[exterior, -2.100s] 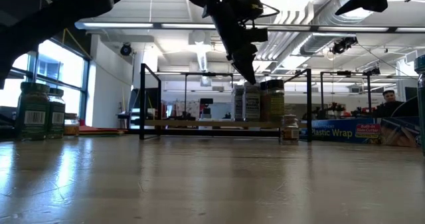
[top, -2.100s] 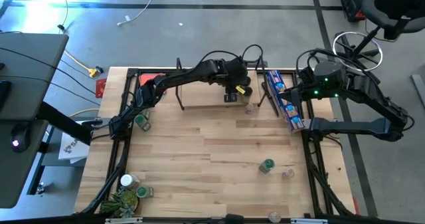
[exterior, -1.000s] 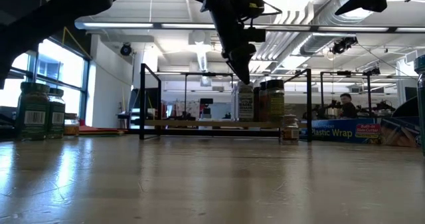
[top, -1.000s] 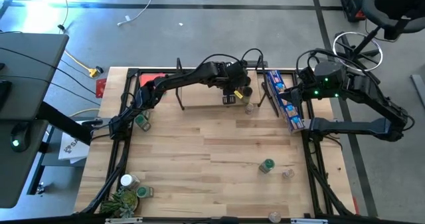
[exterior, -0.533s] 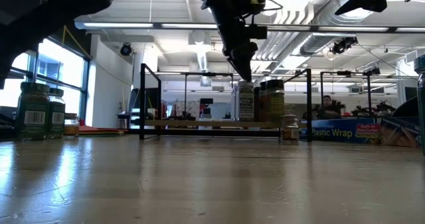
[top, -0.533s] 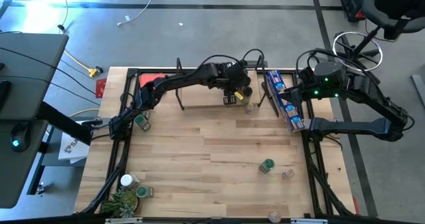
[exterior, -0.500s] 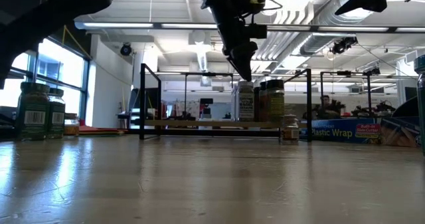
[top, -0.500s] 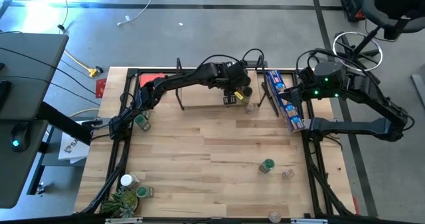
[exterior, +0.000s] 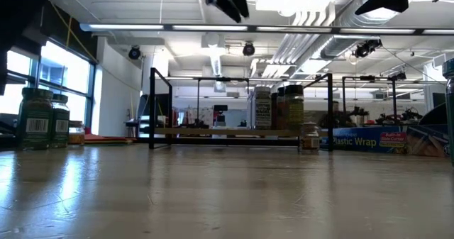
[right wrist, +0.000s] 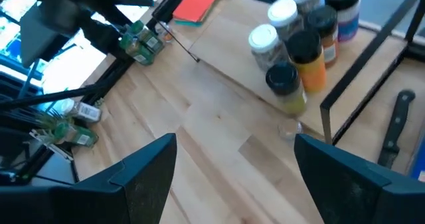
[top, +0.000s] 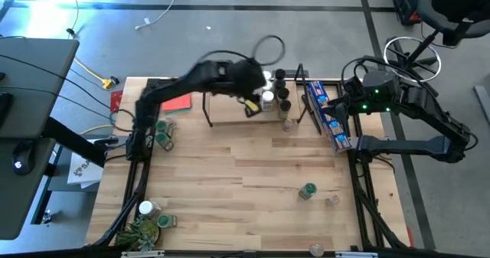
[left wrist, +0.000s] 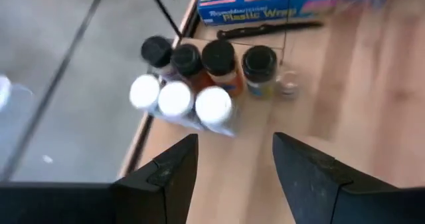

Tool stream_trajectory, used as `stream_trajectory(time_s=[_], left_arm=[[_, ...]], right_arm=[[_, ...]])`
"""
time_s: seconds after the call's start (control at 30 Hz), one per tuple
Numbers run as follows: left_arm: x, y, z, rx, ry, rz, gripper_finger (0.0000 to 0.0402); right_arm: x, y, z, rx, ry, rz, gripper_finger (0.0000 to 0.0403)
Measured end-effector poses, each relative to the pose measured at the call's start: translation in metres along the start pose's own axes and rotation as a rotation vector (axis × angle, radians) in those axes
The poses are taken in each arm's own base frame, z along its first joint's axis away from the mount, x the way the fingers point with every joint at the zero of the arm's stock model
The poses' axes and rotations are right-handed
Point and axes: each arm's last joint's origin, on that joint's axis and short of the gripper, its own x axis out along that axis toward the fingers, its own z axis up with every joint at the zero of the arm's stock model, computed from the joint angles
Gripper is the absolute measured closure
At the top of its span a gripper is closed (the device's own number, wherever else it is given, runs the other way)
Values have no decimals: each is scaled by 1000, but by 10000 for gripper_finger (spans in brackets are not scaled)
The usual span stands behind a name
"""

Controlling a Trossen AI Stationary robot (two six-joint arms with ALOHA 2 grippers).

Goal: Shelf spices
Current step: Put the white seasoning bottle on the shelf aligned with the other white seasoning bottles

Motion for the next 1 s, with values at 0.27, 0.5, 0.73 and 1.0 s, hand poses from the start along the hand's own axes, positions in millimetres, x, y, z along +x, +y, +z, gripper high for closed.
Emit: stream_trajectory(time_s=[0.27,0.5,0.73,1.0], left_arm=[[-88,-37,-39,-198,178,-115,211],[-117,-112,-71,-418,287,-201,211],[-113,-177,-128,-595,727,-260,210],[-115,-198,-192,-716,1175,-132,169]], right_arm=[[2,3,7,-186,-77,-16,102],[16,6,14,-353,-55,-11,102],[39,10,21,-477,7,35,102],[53,11,24,-498,39,44,102]])
